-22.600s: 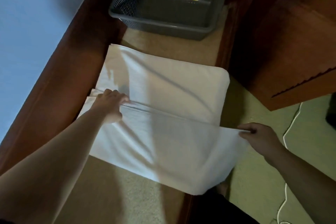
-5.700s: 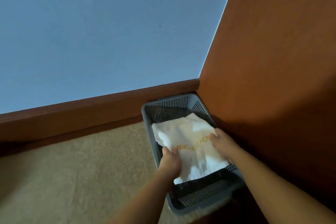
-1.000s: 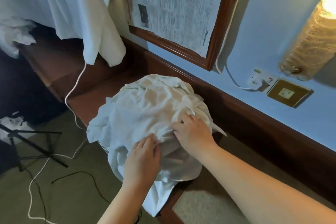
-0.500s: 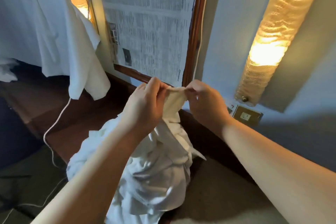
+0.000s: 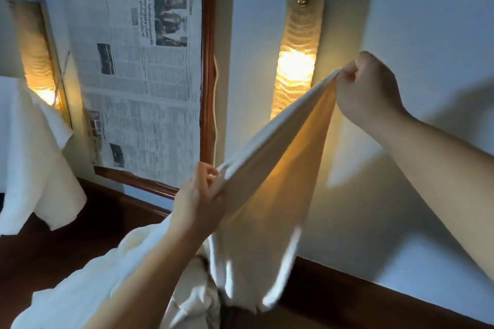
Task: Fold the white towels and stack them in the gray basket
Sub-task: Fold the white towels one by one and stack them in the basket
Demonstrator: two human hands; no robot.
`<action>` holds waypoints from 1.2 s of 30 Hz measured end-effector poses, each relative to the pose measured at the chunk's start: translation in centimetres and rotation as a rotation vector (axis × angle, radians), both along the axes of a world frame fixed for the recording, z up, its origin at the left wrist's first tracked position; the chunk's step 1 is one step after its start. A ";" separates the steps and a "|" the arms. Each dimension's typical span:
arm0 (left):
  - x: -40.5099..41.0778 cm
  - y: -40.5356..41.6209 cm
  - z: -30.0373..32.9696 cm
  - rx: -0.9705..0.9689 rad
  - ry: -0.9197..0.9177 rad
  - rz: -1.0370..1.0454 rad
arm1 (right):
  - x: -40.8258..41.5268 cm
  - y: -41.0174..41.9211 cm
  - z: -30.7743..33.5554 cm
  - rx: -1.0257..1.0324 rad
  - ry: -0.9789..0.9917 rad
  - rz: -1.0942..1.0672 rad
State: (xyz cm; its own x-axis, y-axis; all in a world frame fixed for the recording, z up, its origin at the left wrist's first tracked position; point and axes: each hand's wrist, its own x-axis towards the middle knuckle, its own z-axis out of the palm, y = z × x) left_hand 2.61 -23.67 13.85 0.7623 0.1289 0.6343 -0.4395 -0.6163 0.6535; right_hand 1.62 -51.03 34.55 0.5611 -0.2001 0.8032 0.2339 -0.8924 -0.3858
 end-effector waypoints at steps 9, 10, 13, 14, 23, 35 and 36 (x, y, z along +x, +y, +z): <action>-1.9 -8.3 3.7 0.143 -0.281 0.052 | -9.5 -15.6 2.5 0.136 0.010 -0.237; -2.3 -9.7 4.3 0.165 -0.322 0.077 | -10.8 -17.2 2.5 0.136 0.035 -0.256; -4.1 -13.9 6.6 0.130 -0.322 0.089 | -14.1 -22.3 1.9 0.082 0.139 -0.302; -4.7 -15.6 7.3 0.099 -0.286 0.064 | -15.3 -24.4 1.5 0.057 0.177 -0.316; -7.8 -22.9 10.2 0.146 -0.056 0.104 | -23.2 -33.9 -4.7 -0.199 0.624 -0.133; -10.0 -21.9 14.2 0.308 -0.077 0.122 | -32.3 -43.2 -21.1 0.166 0.898 -0.064; -9.8 -21.1 13.9 0.318 -0.060 0.120 | -33.4 -43.4 -22.3 0.286 0.898 -0.045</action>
